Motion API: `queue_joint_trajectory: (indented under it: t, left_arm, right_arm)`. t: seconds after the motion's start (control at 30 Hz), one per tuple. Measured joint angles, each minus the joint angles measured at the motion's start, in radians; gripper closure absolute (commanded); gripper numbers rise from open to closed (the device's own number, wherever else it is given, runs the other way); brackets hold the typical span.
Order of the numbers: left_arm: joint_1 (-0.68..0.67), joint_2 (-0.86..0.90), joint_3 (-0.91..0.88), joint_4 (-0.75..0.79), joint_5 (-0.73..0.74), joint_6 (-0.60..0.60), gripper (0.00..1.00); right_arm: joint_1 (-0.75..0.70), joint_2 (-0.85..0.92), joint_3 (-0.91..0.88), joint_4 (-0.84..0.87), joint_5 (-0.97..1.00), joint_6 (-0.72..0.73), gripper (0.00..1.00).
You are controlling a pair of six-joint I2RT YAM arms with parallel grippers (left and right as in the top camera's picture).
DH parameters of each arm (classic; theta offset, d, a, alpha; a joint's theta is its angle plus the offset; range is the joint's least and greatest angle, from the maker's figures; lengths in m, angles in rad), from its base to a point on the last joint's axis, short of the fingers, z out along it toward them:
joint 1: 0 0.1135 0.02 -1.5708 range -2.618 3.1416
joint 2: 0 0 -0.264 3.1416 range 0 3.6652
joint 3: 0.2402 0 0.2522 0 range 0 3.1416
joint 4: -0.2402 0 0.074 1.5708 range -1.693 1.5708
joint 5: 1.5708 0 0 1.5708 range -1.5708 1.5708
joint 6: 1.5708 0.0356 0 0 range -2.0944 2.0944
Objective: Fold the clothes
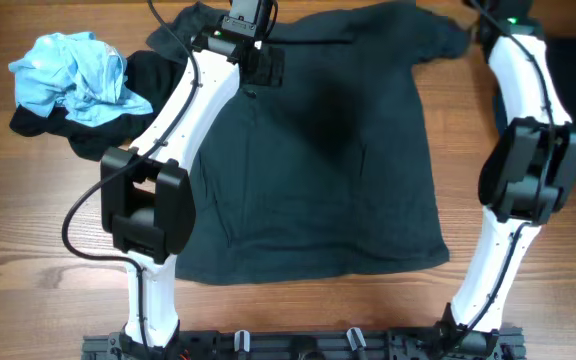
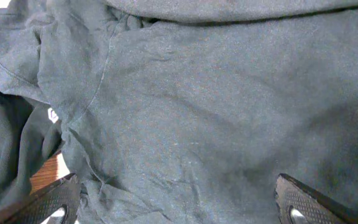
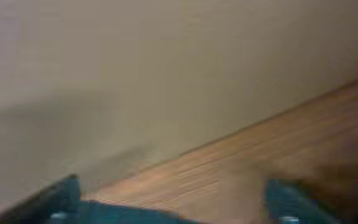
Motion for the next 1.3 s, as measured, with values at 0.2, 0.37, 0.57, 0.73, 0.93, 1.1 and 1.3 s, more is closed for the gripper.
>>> queue_joint_trajectory:
  t: [0.2,0.37,0.57,0.73,0.93,1.1,1.3]
  left_arm:
    - [0.017,-0.005,0.000,-0.041,-0.024,-0.026,0.00]
    - [0.088,-0.092,0.000,-0.126,0.066,-0.053,0.00]
    - [0.198,-0.286,0.000,-0.226,0.237,-0.112,0.00]
    - [0.315,-0.358,0.000,-0.335,0.322,-0.177,0.00]
    - [0.365,-0.401,0.000,-0.451,0.343,-0.187,0.00]
    - [0.422,-0.413,0.000,-0.468,0.335,-0.183,0.01]
    - [0.428,-0.413,0.000,-0.468,0.261,-0.182,0.01]
  right_arm:
    - [0.023,-0.009,0.061,-0.439,-0.145,-0.016,0.00]
    - [0.027,-0.180,0.075,-0.821,-0.449,-0.014,0.03]
    - [0.047,-0.346,0.123,-1.238,-0.554,0.029,0.30]
    - [0.140,-0.337,0.115,-1.449,-0.478,0.039,0.40]
    - [0.335,-0.336,0.053,-1.429,-0.394,0.150,0.96]
    - [0.418,-0.335,-0.073,-1.296,-0.353,0.232,0.96]
    - [0.509,-0.332,-0.368,-1.147,-0.346,0.307,0.96]
